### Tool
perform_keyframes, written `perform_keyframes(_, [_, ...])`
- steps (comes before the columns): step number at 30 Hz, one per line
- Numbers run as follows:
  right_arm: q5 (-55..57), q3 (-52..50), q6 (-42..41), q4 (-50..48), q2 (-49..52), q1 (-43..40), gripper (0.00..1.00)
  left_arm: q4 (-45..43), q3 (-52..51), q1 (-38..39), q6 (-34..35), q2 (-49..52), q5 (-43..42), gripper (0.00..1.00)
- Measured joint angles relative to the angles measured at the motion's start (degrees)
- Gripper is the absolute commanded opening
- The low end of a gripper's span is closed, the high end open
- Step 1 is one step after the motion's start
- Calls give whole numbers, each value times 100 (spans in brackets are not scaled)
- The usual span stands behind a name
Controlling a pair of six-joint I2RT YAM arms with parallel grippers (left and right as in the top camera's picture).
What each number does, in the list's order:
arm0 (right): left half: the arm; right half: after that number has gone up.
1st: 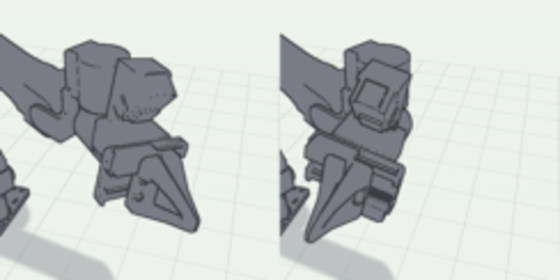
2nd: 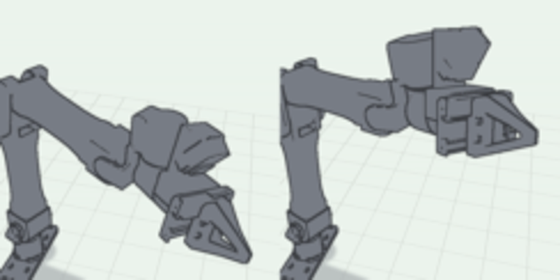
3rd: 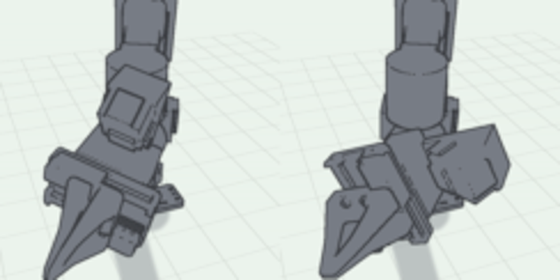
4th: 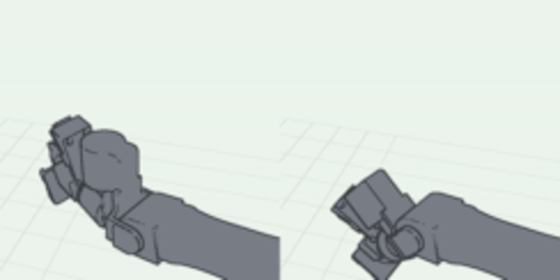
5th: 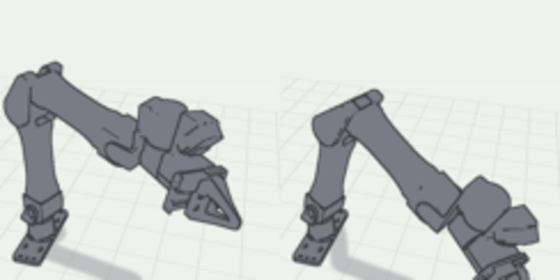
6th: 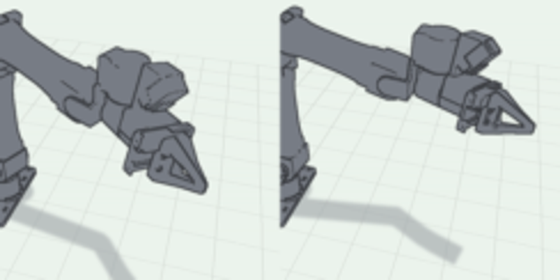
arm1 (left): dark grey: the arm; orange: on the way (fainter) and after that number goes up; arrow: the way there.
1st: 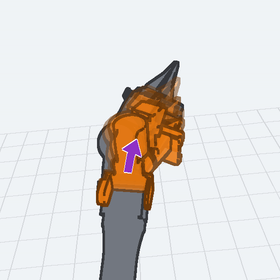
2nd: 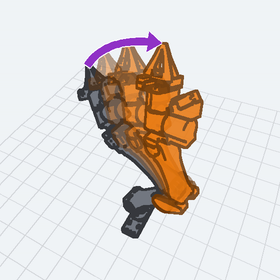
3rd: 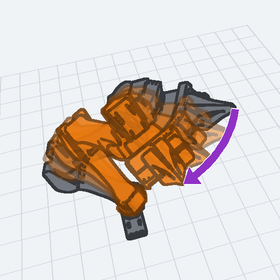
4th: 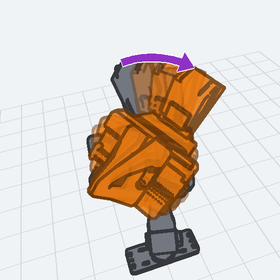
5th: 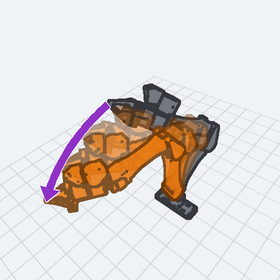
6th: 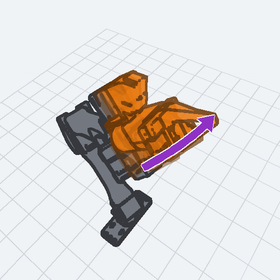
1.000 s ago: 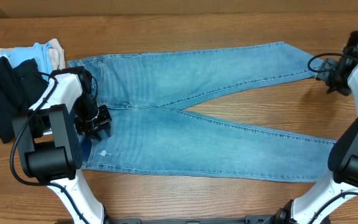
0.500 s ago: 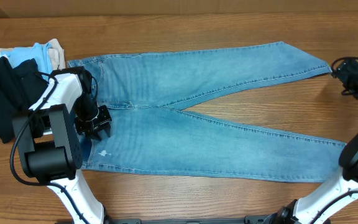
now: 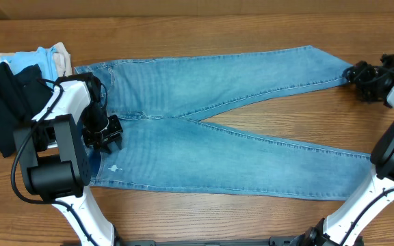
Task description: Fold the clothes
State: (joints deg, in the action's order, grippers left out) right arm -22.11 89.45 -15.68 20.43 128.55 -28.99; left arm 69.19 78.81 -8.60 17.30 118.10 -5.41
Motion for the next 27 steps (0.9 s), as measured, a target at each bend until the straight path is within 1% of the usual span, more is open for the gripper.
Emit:
perform_keyframes(1, [-15, 7, -66, -166, 44, 24, 66, 0, 0, 0, 0, 0, 0, 34])
perform_keyframes(3, [-7, 13, -208, -452, 122, 52, 55, -2, 0, 0, -7, 0, 0, 34])
perform_keyframes(7, [90, 9, -398, -938, 247, 68, 11, 0, 0, 0, -39, 0, 0, 34])
perform_keyframes(8, [114, 7, -428, -988, 249, 68, 4, 0, 0, 0, -42, 0, 2, 34])
perform_keyframes(13, [50, 85, -522, -1014, 223, 63, 4, 0, 0, 0, -63, 0, 0, 34])
perform_keyframes(16, [-61, 157, -514, -970, 33, 66, 4, 0, 0, 0, -81, 0, 0, 34])
perform_keyframes(19, [-87, 177, -472, -796, -474, 81, 4, -2, 0, 0, -94, 0, 0, 34])
perform_keyframes(22, [173, 251, -249, -238, -1239, 116, 4, -2, 0, 0, -103, 0, -2, 34])
perform_keyframes(23, [337, 308, -151, -17, -1488, 120, 7, -2, 0, 0, -103, 0, 0, 34])
perform_keyframes(25, [706, 448, 2, 538, -1908, 120, 36, -2, 0, 0, -103, 0, -9, 34])
perform_keyframes(26, [920, 516, 81, 833, -2044, 118, 41, -2, 0, 0, -103, 0, -17, 34])
perform_keyframes(27, [1128, 570, 157, 1145, -2140, 109, 43, -2, 0, 0, -103, 0, -17, 34])
